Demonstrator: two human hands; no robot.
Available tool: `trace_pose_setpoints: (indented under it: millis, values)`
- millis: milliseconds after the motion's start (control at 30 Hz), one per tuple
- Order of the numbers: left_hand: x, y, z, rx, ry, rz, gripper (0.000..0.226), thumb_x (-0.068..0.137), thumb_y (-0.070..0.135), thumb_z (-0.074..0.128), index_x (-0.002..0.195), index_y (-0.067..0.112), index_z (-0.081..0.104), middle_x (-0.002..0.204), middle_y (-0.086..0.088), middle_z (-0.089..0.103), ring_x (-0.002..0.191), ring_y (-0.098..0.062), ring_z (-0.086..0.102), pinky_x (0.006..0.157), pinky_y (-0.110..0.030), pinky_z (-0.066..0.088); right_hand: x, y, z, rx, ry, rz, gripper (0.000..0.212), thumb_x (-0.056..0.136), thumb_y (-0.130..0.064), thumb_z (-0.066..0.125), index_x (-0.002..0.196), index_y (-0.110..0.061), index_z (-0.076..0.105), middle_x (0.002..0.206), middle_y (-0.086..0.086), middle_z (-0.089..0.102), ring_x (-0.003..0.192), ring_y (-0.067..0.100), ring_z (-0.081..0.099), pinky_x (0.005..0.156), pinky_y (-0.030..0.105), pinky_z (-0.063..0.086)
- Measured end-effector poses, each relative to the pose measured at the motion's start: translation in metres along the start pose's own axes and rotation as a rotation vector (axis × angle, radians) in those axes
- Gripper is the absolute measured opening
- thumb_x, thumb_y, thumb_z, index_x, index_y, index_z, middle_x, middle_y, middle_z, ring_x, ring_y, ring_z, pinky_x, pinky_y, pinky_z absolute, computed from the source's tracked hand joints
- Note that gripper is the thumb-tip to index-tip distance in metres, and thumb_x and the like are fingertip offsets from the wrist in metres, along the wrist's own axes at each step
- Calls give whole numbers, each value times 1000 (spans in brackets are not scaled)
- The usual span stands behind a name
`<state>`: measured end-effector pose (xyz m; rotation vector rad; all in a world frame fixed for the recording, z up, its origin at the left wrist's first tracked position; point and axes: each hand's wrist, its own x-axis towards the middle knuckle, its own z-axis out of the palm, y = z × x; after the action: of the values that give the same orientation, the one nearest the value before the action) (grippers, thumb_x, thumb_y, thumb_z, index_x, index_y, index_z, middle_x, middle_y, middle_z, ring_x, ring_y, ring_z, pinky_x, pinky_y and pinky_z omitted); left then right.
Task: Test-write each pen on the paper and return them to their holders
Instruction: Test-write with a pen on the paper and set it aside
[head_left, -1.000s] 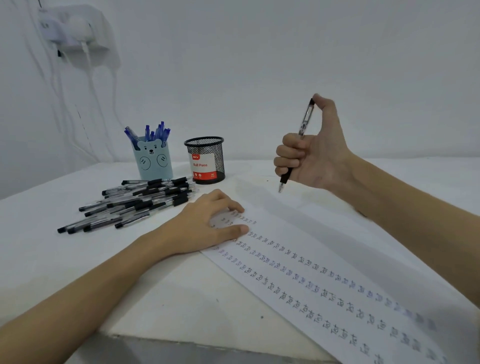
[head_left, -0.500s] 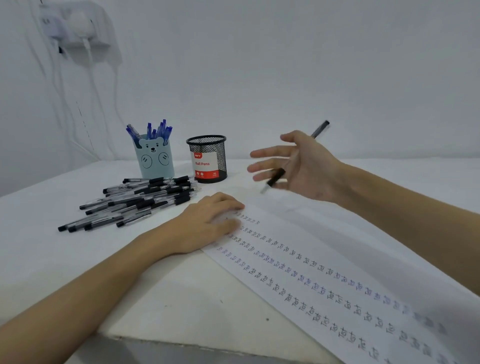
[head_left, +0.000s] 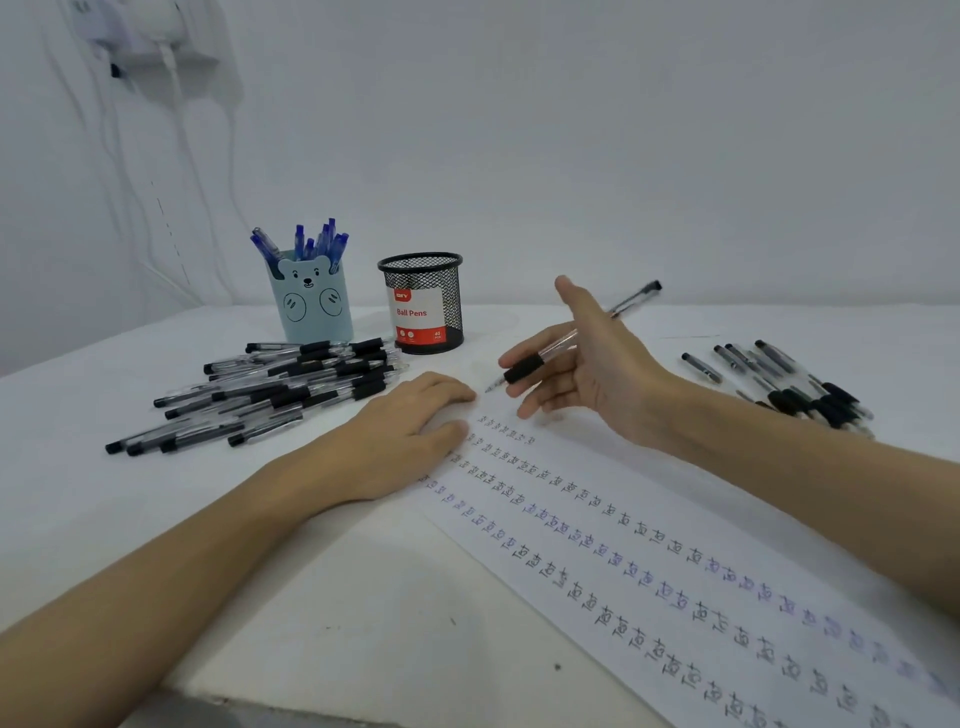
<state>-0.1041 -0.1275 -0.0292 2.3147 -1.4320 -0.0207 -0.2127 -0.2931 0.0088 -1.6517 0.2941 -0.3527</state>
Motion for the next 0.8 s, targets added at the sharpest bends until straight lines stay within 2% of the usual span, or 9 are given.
trace_pose_setpoints:
  millis: [67,133,200,300,400,467,567,700,800]
  values:
    - [0,0,-1,-3,9,10,65,78,54,30,135,26,43,132,18,40,124,0,35,106,-19,24,-1,6,6,7,87,-86,44,92,-38,54,64,-6,65,59,13,64,46,22,57,51,25,43]
    - [0,0,-2,-12,15,12,62,79,51,32,134,25,44,131,18,41,124,1,35,103,-16,23,0,13,10,-50,152,-144,37,86,-25,65,54,-9,54,48,8,50,35,14,42,41,19,30]
    - [0,1,-2,-19,21,14,60,79,47,33,133,24,45,130,18,41,122,2,36,99,-12,23,0,15,12,-127,127,-147,44,91,-28,57,52,-9,51,44,8,43,29,12,33,36,14,23]
    - [-1,3,-2,-28,30,24,59,79,46,34,132,23,47,128,18,42,119,3,37,96,-11,23,-2,14,16,-234,51,-197,53,93,-34,53,50,-4,54,43,11,47,27,15,35,34,16,26]
    - [0,4,-3,-38,25,13,58,78,46,35,131,25,47,124,19,42,116,4,38,94,-11,24,-1,17,17,-349,103,-258,48,83,-11,65,42,-10,40,37,3,45,32,18,42,33,15,26]
    - [0,4,-3,-45,25,9,58,78,46,36,130,25,47,122,20,41,113,6,37,90,-4,24,0,20,16,-403,130,-284,49,76,3,58,39,-14,29,32,-1,35,36,21,48,33,13,24]
    - [0,4,-3,-55,26,9,57,78,46,36,129,25,48,123,20,42,114,7,36,88,6,19,0,21,16,-436,133,-321,50,73,8,51,40,-16,23,36,-3,19,32,7,50,35,15,24]
    - [-1,4,-3,-59,21,3,49,86,44,40,130,24,48,128,18,42,118,5,36,94,-7,23,-1,21,18,-477,94,-349,48,73,7,51,40,-16,24,41,2,21,32,6,48,32,14,26]
    - [-1,5,-2,-58,23,4,56,79,46,37,130,25,48,127,19,42,118,6,37,93,-4,22,0,21,19,-494,108,-375,52,73,7,50,39,-19,21,37,-7,16,42,18,46,34,16,26]
